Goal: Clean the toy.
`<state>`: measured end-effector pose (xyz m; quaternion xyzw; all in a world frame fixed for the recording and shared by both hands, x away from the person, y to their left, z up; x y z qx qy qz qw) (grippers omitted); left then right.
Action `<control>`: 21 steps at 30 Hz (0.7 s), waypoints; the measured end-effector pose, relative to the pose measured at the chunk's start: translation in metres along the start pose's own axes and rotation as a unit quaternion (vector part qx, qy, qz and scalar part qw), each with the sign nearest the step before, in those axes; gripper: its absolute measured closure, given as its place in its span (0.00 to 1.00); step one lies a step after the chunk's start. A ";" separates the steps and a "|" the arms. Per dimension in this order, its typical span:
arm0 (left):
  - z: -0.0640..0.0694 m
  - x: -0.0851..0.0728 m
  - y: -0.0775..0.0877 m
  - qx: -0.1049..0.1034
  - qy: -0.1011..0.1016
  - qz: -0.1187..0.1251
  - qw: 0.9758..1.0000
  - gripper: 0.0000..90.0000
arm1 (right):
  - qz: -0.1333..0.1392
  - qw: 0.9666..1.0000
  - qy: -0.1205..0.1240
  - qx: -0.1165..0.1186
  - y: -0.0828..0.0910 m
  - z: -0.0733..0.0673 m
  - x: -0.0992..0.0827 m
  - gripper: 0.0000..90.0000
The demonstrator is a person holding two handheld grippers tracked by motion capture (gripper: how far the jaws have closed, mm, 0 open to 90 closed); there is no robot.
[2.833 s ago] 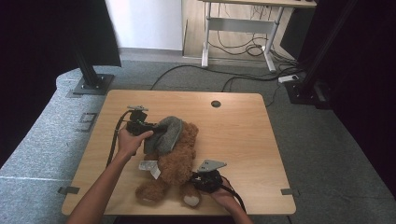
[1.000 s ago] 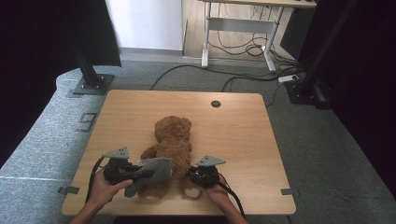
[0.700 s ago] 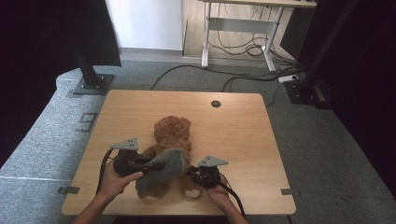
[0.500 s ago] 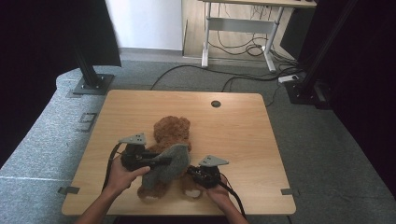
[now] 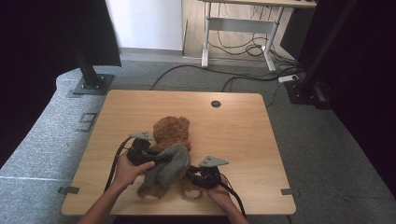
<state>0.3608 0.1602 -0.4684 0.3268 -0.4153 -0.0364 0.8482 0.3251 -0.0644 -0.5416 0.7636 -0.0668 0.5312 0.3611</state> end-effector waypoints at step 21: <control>-0.016 -0.015 0.008 0.008 0.022 0.002 1.000 0.81 | -0.093 0.994 -0.039 0.027 -0.021 -0.007 -0.013 0.48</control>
Point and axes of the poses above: each handheld gripper's, and its own axes: y roughly backward along the jaws, x roughly out of its top, z roughly to its right, the point moved 3 cm from there along -y, roughly forward along the jaws, and after that the axes turned 3 degrees about y, right-handed, at the moved point
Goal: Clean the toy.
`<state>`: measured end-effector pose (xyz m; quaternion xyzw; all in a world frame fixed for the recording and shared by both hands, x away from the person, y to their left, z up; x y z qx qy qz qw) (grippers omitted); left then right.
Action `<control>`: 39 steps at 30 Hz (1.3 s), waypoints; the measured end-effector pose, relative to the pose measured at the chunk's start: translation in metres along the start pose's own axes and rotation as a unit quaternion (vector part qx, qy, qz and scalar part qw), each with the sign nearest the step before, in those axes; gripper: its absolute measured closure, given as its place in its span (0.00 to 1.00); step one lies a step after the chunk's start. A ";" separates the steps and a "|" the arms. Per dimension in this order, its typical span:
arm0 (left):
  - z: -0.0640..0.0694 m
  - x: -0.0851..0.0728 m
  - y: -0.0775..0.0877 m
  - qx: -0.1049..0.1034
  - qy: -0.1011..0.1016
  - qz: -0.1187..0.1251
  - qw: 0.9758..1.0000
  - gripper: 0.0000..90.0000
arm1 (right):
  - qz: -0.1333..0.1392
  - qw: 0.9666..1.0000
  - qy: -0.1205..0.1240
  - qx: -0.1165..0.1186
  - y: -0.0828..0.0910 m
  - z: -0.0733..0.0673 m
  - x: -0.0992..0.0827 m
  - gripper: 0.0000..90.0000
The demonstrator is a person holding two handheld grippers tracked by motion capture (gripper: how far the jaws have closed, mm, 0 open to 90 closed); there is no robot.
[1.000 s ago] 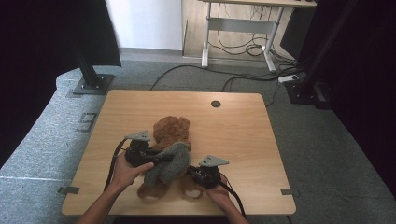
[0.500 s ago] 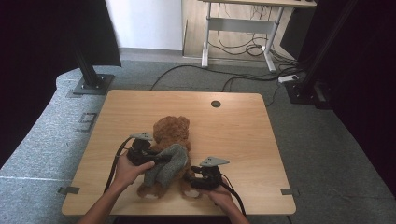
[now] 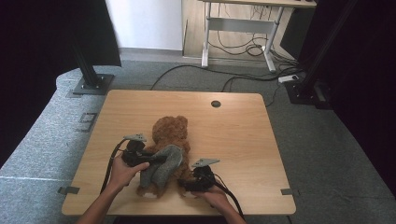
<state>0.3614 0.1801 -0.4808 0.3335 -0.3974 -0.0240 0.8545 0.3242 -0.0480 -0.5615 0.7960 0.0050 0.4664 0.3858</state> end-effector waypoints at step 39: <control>0.032 0.080 -0.033 -0.002 -0.024 -0.018 1.000 0.79 | 0.042 0.992 0.119 -0.027 0.024 -0.012 0.011 0.81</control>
Point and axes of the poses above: each handheld gripper's, and its own axes: y roughly backward along the jaws, x roughly out of its top, z roughly to its right, the point moved 3 cm from there along -y, roughly forward along the jaws, and after that the axes turned 3 degrees about y, right-handed, at the moved point
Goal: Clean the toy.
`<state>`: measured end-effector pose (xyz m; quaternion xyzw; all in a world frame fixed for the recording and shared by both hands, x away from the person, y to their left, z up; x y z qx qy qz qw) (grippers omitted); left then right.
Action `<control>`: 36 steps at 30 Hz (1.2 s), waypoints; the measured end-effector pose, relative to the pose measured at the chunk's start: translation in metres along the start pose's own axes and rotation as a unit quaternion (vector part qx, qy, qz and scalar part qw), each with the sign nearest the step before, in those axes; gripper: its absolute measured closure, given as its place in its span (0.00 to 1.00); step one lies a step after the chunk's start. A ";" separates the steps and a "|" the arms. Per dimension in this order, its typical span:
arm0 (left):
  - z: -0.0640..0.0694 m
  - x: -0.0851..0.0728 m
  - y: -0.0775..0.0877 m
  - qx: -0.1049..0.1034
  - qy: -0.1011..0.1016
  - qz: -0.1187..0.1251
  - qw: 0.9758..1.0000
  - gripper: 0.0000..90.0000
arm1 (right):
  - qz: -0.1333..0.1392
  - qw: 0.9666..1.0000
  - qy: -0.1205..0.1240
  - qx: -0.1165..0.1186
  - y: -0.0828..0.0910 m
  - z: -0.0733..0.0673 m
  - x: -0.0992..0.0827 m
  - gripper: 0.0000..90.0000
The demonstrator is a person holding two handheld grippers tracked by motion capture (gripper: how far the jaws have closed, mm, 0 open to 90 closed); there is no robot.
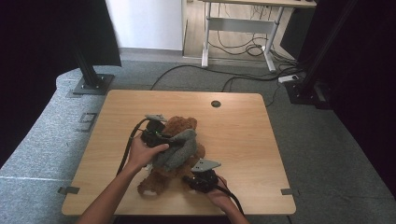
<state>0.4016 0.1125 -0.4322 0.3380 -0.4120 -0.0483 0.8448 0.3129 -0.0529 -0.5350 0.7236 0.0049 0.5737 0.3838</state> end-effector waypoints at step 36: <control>-0.044 -0.036 0.011 0.046 0.044 -0.007 0.998 0.80 | 0.003 1.000 -0.003 0.009 0.011 0.000 -0.006 0.78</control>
Point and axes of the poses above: each handheld gripper's, and its own axes: y roughly backward along the jaws, x roughly out of its top, z roughly to its right, the point moved 3 cm from there along -y, roughly forward along the jaws, and after that the axes turned 3 degrees about y, right-handed, at the moved point
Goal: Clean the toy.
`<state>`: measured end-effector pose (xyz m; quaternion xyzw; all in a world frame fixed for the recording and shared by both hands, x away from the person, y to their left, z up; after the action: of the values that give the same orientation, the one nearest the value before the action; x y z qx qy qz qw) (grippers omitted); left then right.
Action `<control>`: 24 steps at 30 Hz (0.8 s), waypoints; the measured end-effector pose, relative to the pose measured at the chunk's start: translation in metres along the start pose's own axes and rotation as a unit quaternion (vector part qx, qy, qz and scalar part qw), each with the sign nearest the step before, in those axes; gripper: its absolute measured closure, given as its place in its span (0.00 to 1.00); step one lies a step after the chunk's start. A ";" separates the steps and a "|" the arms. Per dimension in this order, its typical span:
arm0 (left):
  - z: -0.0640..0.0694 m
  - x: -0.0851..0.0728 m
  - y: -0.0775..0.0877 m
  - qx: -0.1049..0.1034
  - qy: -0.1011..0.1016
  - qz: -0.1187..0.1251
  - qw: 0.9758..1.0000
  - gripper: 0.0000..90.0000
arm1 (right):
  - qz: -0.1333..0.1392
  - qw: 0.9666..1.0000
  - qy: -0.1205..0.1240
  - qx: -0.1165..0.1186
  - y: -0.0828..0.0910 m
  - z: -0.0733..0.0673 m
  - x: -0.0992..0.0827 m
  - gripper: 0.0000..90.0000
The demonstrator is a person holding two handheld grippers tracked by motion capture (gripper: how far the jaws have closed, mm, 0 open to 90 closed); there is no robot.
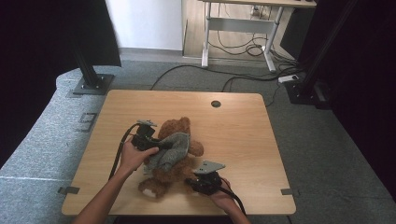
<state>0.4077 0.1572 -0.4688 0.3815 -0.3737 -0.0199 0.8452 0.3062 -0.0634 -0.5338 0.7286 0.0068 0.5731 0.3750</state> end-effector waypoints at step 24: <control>-0.011 -0.010 -0.004 -0.015 0.019 0.006 1.000 0.81 | 0.018 0.995 -0.089 0.050 -0.017 0.028 0.025 0.37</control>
<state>0.4086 0.1649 -0.4824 0.3668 -0.3591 -0.0133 0.8581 0.3459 -0.0550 -0.5242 0.7945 -0.0106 0.5116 0.3270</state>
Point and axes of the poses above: each handheld gripper's, and its own axes: y roughly backward along the jaws, x roughly out of its top, z roughly to its right, the point moved 3 cm from there along -y, roughly forward along the jaws, and after that the axes turned 3 degrees about y, right-handed, at the moved point
